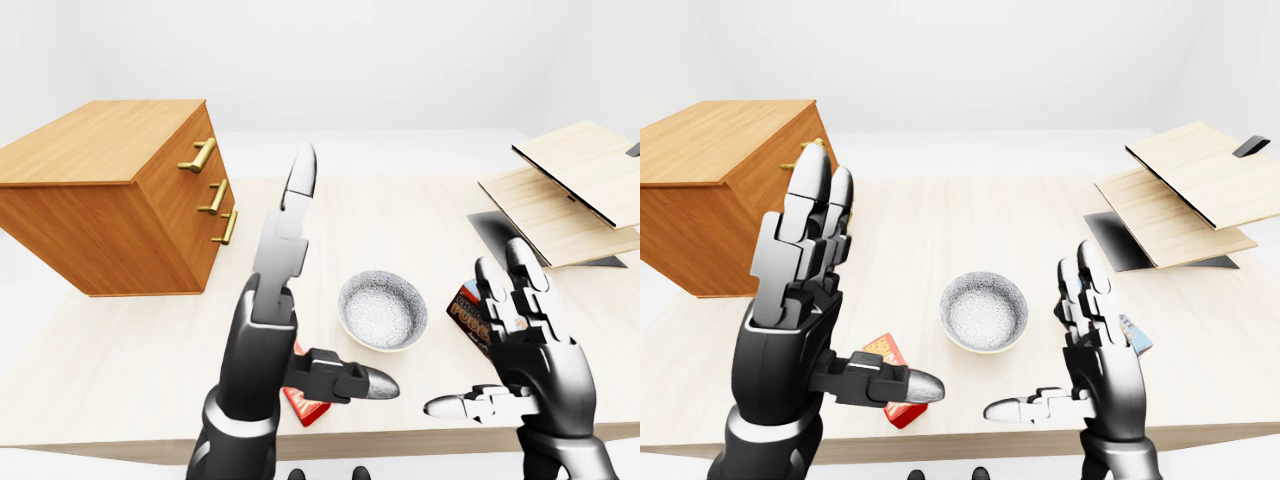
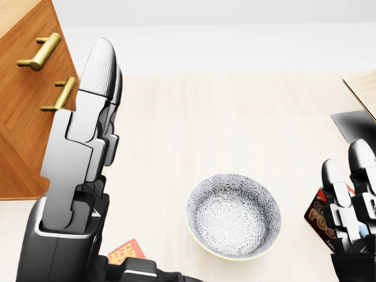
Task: Close the top drawer of the cabinet and put the bowl on top of it.
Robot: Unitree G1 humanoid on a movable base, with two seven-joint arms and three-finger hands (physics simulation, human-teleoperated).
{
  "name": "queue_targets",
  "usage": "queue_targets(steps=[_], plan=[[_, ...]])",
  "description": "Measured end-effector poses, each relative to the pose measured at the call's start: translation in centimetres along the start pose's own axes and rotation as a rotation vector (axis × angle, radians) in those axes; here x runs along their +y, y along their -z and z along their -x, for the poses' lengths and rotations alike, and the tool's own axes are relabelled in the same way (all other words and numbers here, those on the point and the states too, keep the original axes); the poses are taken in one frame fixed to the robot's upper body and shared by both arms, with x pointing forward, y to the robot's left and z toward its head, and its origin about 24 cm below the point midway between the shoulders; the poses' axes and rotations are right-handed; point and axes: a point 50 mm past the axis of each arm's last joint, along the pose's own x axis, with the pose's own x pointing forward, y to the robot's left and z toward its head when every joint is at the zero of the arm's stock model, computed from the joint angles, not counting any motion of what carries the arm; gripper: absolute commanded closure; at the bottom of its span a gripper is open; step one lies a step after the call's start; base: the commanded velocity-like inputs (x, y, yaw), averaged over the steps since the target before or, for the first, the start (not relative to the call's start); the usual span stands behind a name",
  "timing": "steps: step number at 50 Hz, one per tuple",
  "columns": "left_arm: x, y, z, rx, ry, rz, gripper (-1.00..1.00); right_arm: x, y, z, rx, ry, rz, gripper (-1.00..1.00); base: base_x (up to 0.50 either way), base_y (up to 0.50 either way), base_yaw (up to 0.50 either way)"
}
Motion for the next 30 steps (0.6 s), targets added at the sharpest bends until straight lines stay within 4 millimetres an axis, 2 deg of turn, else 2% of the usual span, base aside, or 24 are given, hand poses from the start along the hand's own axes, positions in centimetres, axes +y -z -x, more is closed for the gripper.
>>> queue_targets(steps=[17, 30], plan=[[-1.9, -1.1, -0.3, -0.046, 0.042, -0.078, -1.00, -1.1, -1.1, 0.3, -0.017, 0.028, -0.007, -1.00, 0.00, 0.00, 0.00], [-3.0, -0.2, -0.6, -0.009, 0.002, -0.209, -1.00, -1.6, -1.8, 0.5, -0.040, 0.043, -0.008, -1.00, 0.00, 0.00, 0.00]])
